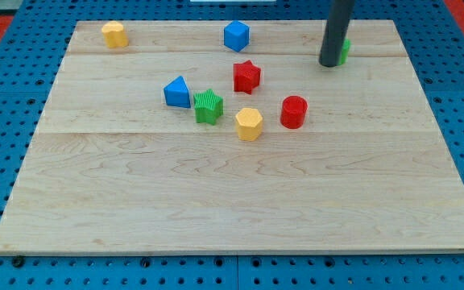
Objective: Place the red circle at the center left of the board
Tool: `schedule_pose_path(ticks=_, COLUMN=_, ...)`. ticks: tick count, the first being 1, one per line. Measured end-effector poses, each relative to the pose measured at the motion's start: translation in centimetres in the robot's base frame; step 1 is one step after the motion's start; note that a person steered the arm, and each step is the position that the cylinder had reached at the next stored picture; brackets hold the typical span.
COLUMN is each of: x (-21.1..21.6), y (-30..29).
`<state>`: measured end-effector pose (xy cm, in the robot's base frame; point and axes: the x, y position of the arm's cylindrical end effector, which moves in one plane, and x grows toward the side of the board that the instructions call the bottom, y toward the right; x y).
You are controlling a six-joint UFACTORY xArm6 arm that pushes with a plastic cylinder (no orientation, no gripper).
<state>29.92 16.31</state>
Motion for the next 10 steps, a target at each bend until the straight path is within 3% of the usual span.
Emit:
schedule_pose_path(ticks=1, x=-3.3, y=0.6)
schedule_pose_path(ticks=3, x=-0.4, y=2.2)
schedule_pose_path(ticks=5, x=-3.4, y=9.2)
schedule_pose_path(ticks=6, x=-2.4, y=6.6)
schedule_pose_path(ticks=8, x=3.3, y=-6.8)
schedule_pose_path(ticks=9, x=5.7, y=-8.0)
schedule_pose_path(ticks=10, x=6.9, y=-0.9)
